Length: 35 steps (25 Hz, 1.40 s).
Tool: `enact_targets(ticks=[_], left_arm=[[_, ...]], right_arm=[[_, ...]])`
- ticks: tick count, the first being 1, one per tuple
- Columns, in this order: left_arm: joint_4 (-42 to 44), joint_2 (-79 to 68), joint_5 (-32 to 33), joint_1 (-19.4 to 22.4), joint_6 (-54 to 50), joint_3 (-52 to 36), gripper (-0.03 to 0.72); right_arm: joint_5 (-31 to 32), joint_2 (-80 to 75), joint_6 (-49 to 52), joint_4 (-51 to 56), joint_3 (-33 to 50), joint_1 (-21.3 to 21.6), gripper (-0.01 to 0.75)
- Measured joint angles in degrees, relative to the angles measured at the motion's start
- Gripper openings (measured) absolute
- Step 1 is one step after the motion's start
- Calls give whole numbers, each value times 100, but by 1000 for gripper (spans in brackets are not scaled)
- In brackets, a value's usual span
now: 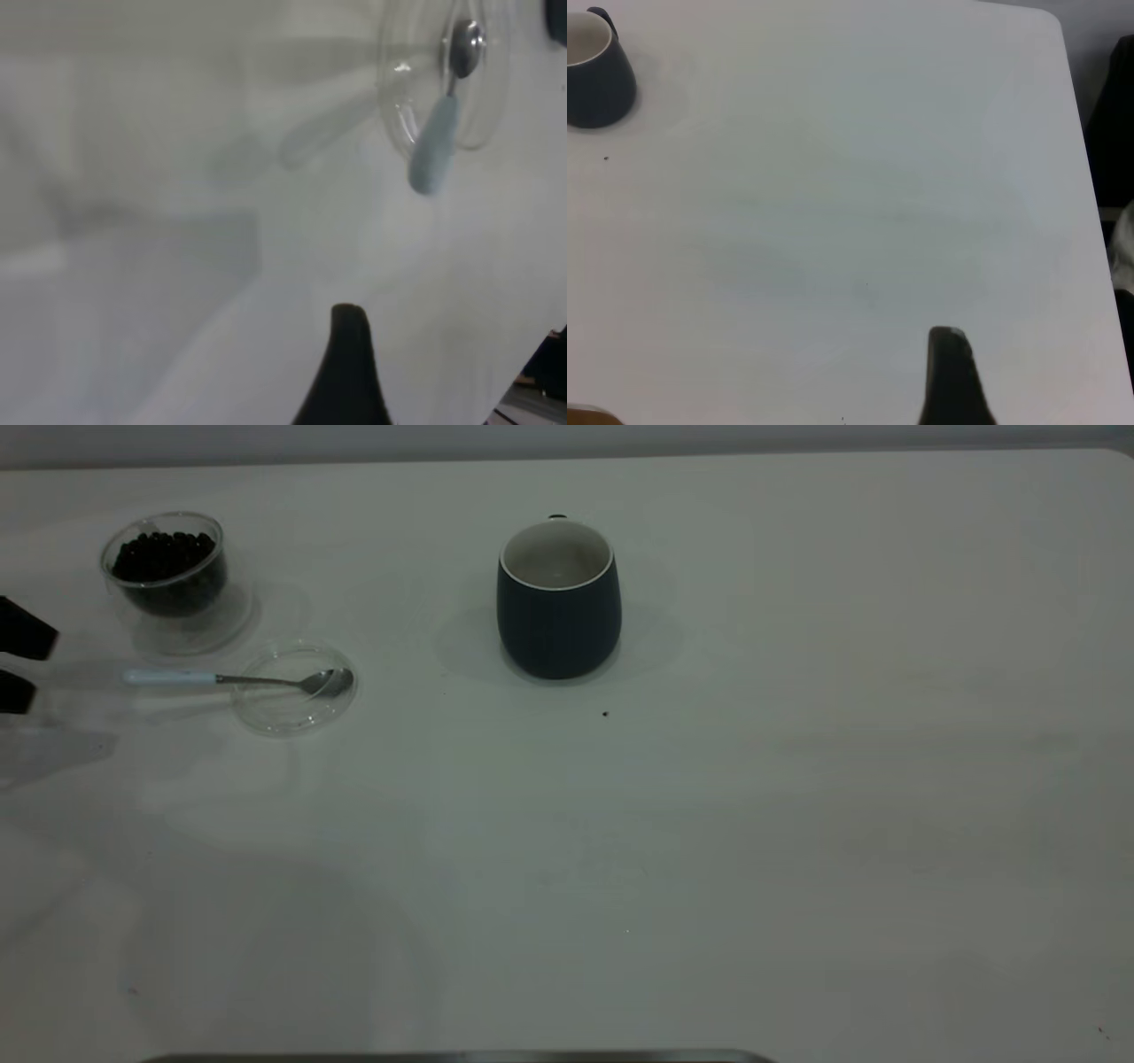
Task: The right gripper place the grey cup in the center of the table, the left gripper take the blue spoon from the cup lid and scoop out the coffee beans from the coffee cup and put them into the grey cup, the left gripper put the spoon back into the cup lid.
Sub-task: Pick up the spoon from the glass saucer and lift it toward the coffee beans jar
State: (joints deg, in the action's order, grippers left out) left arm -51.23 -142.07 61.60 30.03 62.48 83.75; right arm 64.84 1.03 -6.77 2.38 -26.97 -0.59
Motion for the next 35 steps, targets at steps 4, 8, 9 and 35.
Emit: enact_targets(ticks=[4, 8, 9, 35], left_arm=[[-123, -306, 11, -221, 17, 314, 717], [-315, -544, 21, -424, 21, 458, 716], [-383, -584, 21, -465, 38, 464, 714], [-1333, -1002, 50, -772, 298, 470, 466]], right_arm=[[0, 0, 0, 0, 0, 0, 462], [0, 0, 0, 0, 0, 0, 462], [0, 0, 0, 0, 0, 0, 462], [0, 0, 0, 0, 0, 0, 462]])
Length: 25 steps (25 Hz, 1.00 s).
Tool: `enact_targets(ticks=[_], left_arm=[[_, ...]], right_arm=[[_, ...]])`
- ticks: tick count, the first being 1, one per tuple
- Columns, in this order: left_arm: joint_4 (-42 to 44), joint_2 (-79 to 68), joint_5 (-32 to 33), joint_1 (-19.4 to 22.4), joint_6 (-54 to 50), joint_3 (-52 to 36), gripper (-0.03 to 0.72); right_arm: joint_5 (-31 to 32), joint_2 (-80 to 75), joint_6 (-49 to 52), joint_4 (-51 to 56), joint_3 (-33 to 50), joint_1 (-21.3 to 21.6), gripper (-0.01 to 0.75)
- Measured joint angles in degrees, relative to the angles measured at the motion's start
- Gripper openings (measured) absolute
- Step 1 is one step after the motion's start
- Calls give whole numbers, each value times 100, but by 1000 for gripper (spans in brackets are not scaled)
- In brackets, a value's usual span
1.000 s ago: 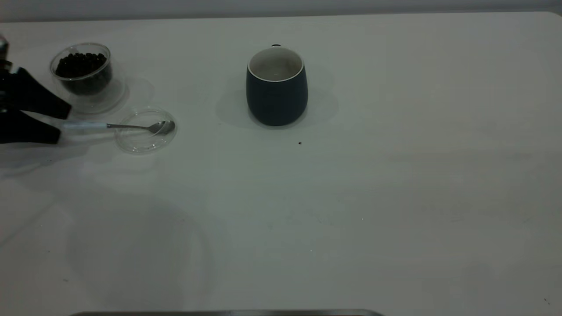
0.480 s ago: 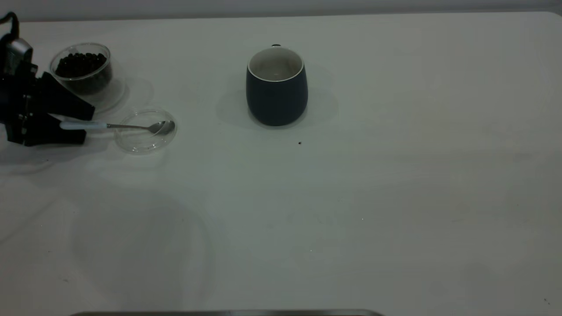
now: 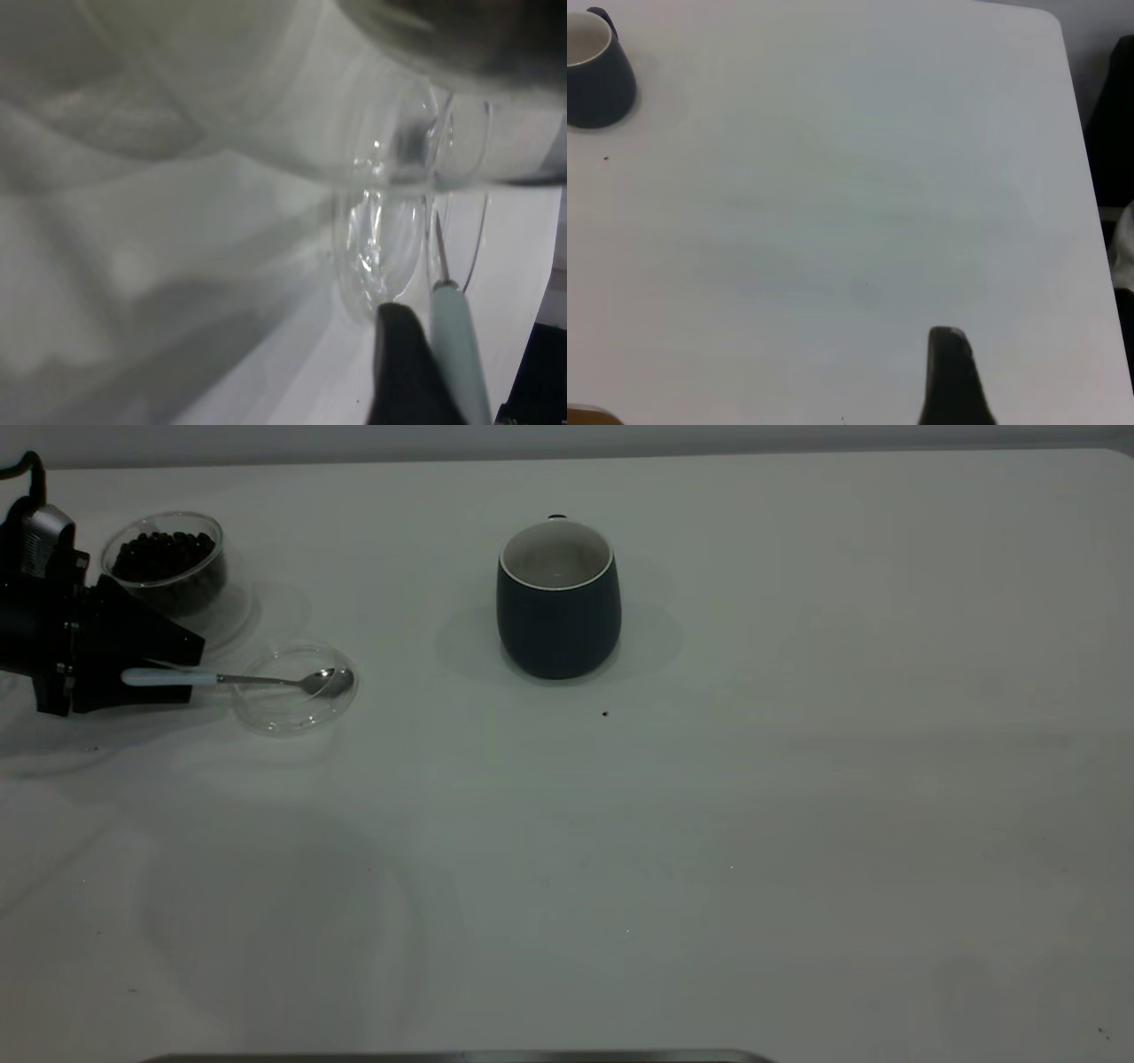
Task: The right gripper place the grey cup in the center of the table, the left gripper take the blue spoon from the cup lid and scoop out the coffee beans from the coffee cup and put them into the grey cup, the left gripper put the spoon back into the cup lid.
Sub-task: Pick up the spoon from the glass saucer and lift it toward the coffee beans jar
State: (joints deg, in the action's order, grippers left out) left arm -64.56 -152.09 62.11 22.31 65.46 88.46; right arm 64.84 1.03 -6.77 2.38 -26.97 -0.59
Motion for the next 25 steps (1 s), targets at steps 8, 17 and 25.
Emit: enact_targets(ticks=[8, 17, 25], left_arm=[[-5, 0, 17, 0, 0, 0, 228], [107, 165, 53, 0, -23, 0, 125], [1133, 844, 230, 0, -724, 0, 124]], right_arm=[[0, 0, 0, 0, 0, 0, 462], [0, 0, 0, 0, 0, 0, 462], [0, 0, 0, 0, 0, 0, 462]])
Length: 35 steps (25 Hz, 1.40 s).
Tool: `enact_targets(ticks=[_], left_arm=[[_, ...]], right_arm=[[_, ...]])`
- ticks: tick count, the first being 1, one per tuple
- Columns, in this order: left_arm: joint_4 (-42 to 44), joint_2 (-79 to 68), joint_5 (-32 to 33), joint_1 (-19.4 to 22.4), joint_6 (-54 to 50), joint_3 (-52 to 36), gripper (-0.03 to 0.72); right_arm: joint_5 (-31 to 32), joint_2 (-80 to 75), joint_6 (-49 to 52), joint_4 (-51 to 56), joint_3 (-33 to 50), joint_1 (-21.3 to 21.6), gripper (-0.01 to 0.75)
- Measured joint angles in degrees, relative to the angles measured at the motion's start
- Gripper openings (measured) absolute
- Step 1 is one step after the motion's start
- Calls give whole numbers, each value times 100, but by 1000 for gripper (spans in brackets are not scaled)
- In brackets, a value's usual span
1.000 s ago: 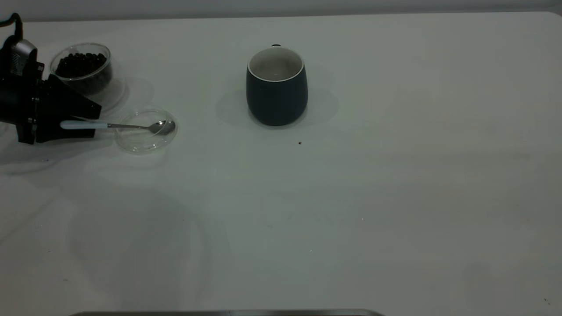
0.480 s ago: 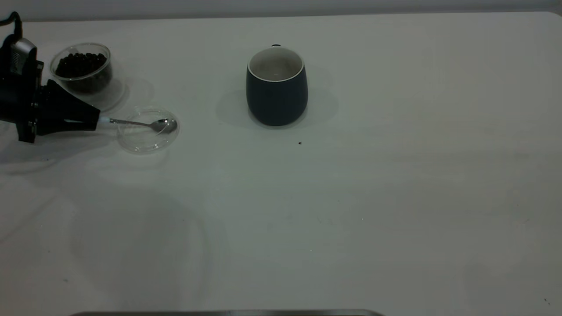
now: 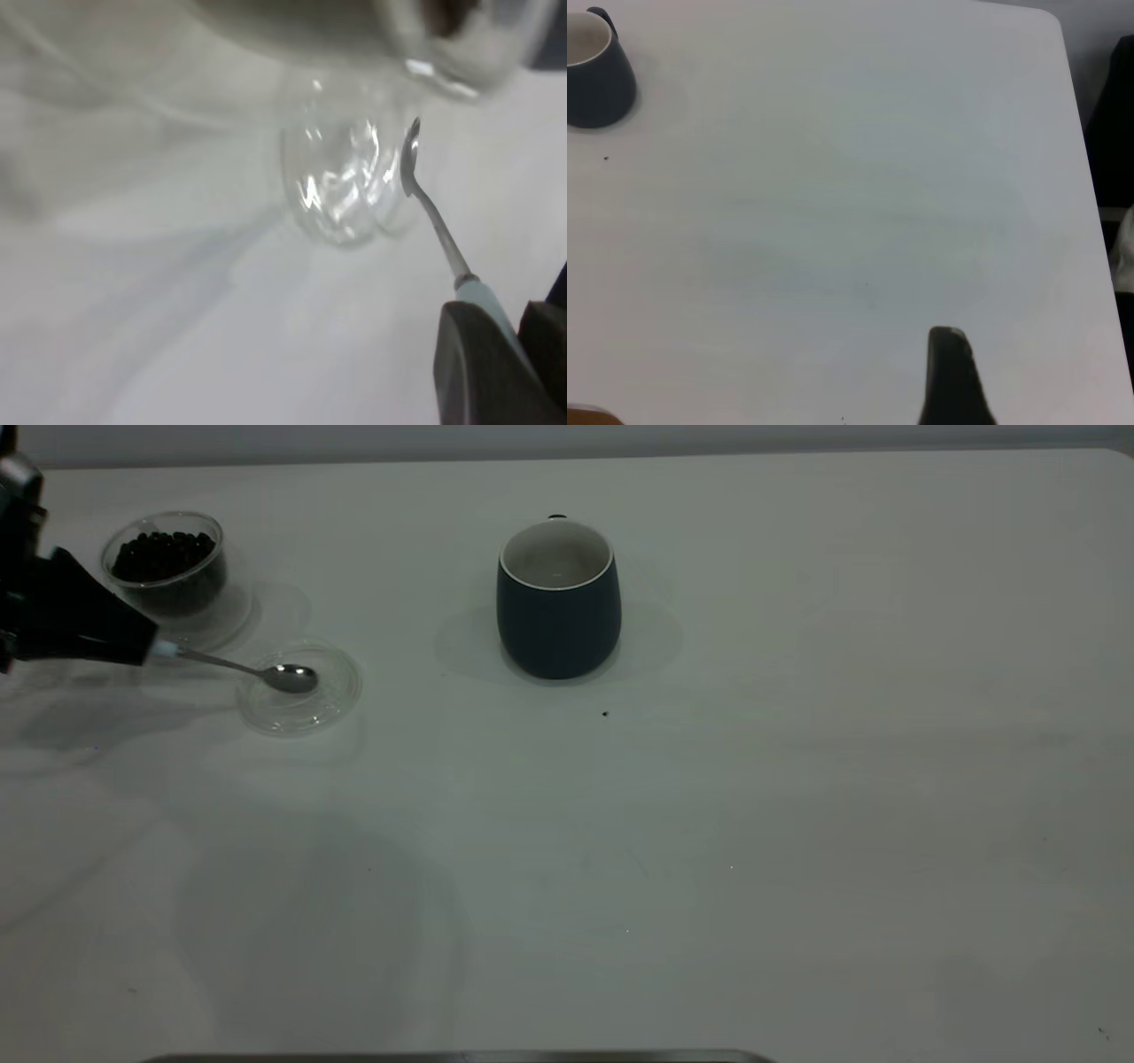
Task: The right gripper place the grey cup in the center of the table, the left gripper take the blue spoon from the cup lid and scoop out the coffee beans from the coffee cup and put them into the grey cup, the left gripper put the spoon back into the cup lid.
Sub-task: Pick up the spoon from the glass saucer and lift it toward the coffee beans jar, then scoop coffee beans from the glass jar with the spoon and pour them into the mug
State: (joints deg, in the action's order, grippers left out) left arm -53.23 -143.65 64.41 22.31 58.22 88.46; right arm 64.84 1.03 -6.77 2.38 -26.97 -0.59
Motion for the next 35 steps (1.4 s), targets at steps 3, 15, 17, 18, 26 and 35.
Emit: enact_targets(ticks=[3, 15, 17, 18, 26, 35], left_arm=[[257, 381, 134, 0, -151, 0, 124], [1367, 2188, -465, 0, -779, 0, 124], [1615, 2254, -606, 0, -948, 0, 124], [1695, 2254, -684, 0, -999, 0, 124], [1955, 2248, -1466, 0, -1225, -12, 124], [1474, 1785, -1871, 0, -998, -17, 124]], right_arm=[[0, 0, 0, 0, 0, 0, 462], [0, 0, 0, 0, 0, 0, 462], [0, 0, 0, 0, 0, 0, 462], [0, 0, 0, 0, 0, 0, 462], [0, 0, 0, 0, 0, 0, 462], [0, 0, 0, 0, 0, 0, 462]])
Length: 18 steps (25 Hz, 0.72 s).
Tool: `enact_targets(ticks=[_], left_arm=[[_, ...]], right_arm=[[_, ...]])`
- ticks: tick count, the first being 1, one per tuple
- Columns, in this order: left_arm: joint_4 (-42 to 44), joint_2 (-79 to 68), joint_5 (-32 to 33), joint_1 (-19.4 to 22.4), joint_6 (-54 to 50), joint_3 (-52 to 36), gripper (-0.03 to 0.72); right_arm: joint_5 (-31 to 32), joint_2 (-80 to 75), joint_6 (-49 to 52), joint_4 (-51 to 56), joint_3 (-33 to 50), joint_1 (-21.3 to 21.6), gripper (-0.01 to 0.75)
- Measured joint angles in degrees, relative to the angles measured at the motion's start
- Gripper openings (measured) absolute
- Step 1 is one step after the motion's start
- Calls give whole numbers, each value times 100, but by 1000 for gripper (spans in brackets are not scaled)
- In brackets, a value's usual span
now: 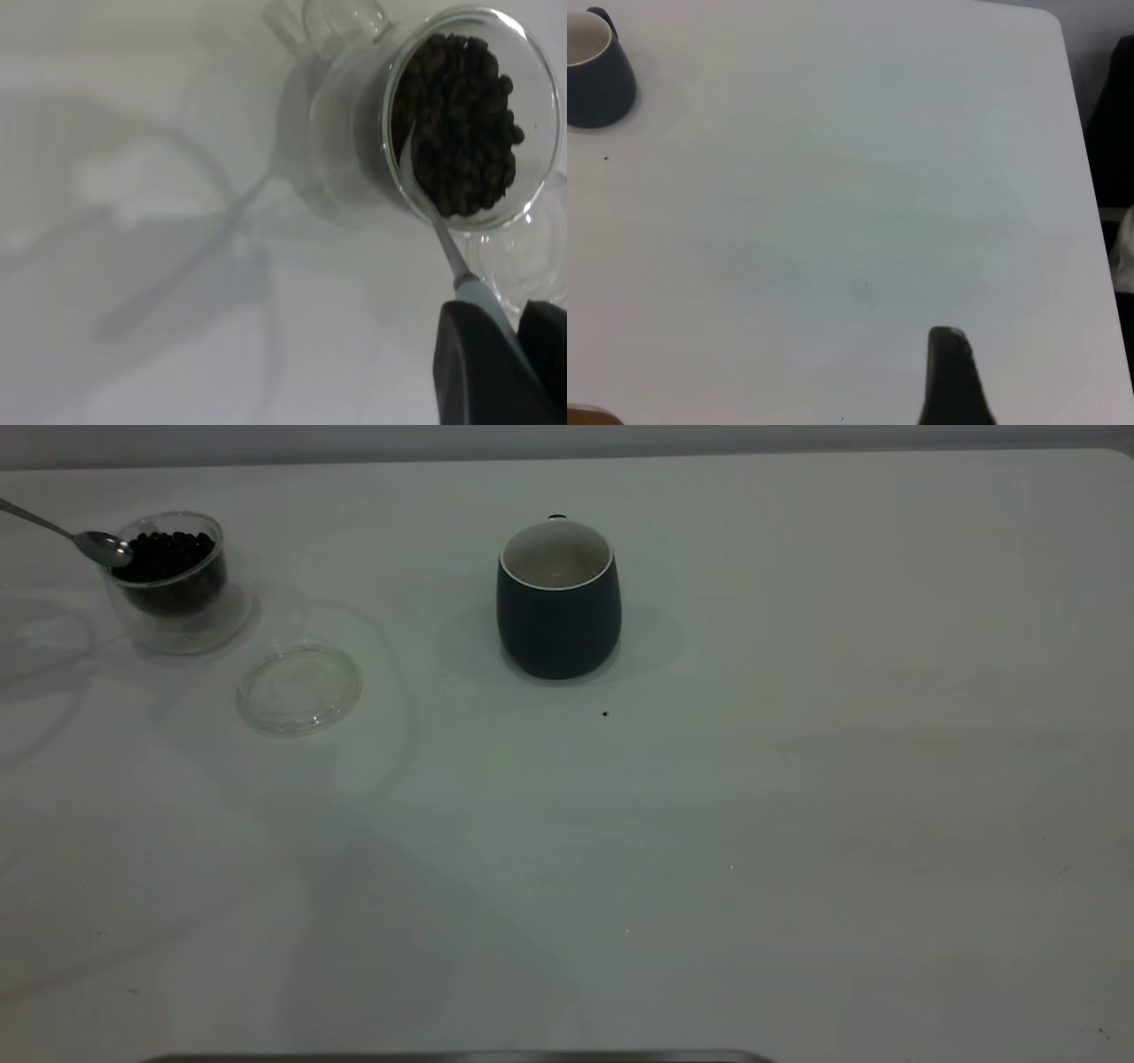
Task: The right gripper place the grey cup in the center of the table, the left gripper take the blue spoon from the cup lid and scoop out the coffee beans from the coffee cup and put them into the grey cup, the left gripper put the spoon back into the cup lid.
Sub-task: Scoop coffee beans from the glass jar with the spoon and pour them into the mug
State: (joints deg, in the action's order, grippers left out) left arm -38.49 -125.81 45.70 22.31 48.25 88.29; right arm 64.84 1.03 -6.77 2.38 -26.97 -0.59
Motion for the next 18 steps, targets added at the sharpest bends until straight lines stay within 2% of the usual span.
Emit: enact_targets(ticks=[5, 18], left_arm=[[-403, -203, -41, 0, 213, 0, 124], [-799, -509, 23, 0, 224, 0, 123]], right_arm=[[0, 0, 0, 0, 0, 0, 462], [0, 0, 0, 0, 0, 0, 462]])
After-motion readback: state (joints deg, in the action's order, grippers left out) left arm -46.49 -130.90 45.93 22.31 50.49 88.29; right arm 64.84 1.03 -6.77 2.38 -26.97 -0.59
